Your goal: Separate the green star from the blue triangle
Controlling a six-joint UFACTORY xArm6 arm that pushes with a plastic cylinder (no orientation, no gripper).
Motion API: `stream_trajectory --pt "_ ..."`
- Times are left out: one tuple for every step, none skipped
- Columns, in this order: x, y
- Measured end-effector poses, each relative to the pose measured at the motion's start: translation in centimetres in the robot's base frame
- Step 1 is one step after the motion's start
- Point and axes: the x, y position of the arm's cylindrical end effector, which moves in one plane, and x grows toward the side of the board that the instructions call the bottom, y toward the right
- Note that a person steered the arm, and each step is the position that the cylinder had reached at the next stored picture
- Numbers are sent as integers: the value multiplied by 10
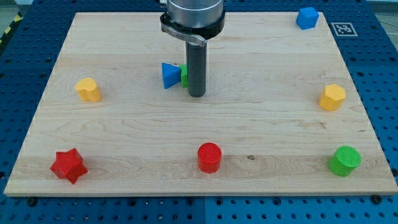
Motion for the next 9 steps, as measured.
stream_trajectory --pt "1 20" --pt "-22 68" --pt "-72 62" --pt "-87 1" --pt "-83 -48" --pt "-76 -70" --pt "-70 -66" --pt "-70 -59" --pt "-60 -59"
